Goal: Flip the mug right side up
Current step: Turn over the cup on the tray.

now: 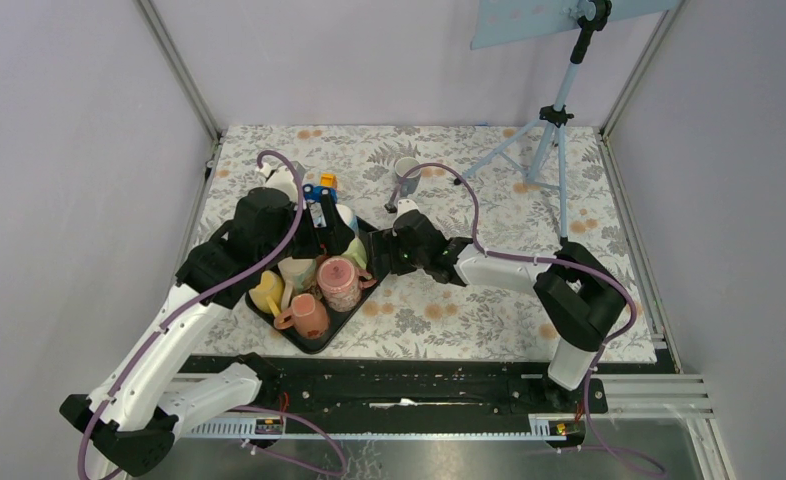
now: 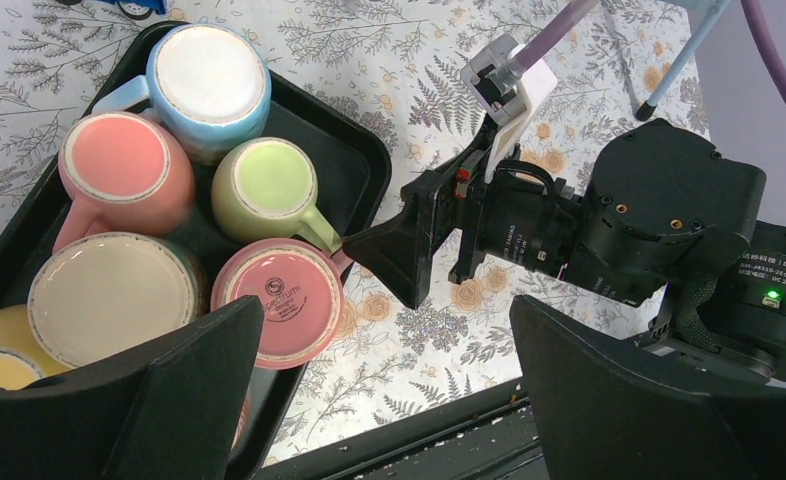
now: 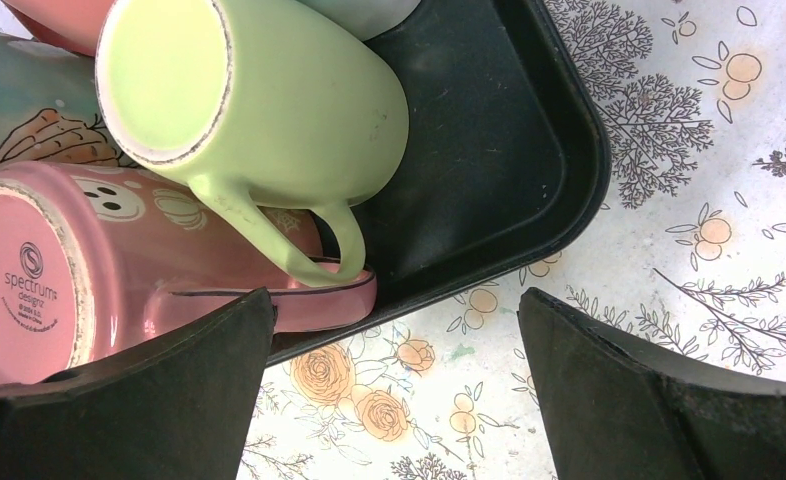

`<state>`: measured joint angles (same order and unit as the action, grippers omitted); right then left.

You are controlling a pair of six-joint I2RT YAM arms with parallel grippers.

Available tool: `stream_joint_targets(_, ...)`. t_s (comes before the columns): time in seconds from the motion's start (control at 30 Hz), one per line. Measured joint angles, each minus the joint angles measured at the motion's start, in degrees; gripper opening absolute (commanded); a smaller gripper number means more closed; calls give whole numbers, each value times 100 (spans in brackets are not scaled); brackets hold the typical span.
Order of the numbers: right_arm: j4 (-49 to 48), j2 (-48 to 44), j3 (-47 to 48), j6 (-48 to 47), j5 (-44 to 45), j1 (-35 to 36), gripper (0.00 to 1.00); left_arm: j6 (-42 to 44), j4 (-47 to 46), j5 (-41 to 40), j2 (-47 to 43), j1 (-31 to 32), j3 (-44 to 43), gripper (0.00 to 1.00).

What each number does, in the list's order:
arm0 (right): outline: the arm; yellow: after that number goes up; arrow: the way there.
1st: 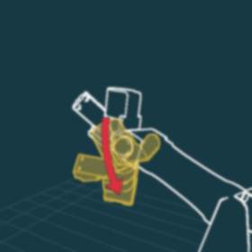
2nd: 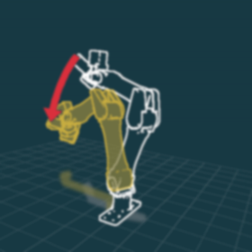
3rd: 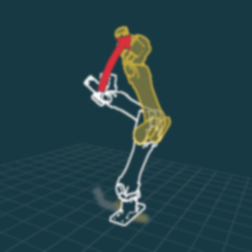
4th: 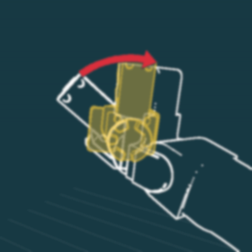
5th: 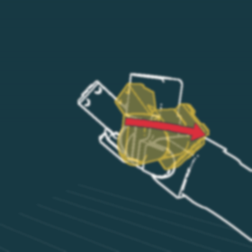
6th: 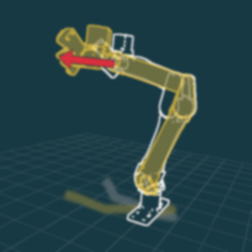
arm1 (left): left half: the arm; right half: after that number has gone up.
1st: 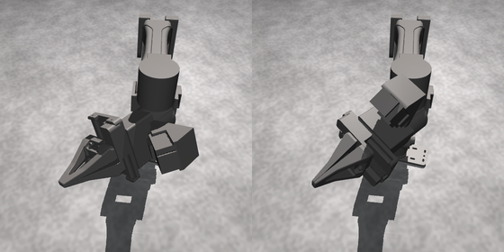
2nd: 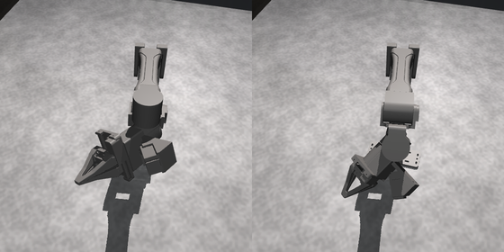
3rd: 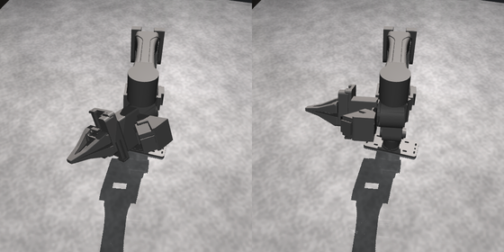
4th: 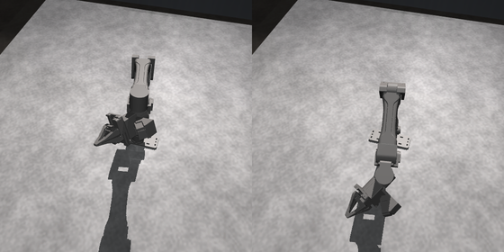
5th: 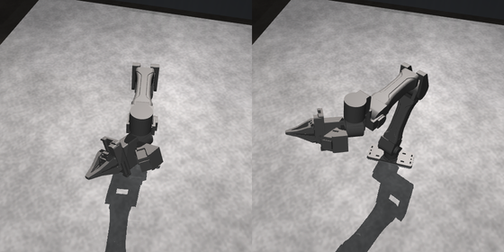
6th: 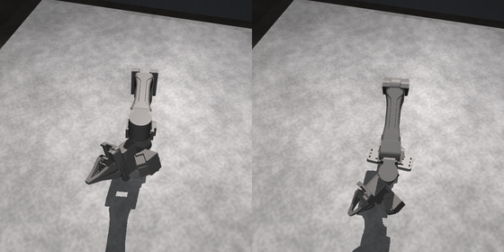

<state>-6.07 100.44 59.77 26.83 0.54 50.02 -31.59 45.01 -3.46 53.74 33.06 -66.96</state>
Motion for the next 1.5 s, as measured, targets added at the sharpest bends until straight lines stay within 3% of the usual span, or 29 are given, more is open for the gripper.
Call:
stream_joint_targets(0.3,2,-4,-2,-79,76,4,100,0,4,0,0,0,9,99)
stream_joint_targets(0.73,295,-684,-264,-1078,26,-4,100,0,15,28,11,0,11,99)
stream_joint_targets(1.07,387,-11,678,-1054,-297,-46,100,2,33,66,70,0,35,99)
stream_joint_targets(1.5,498,636,1091,-1167,-341,-46,100,2,37,70,70,0,37,99)
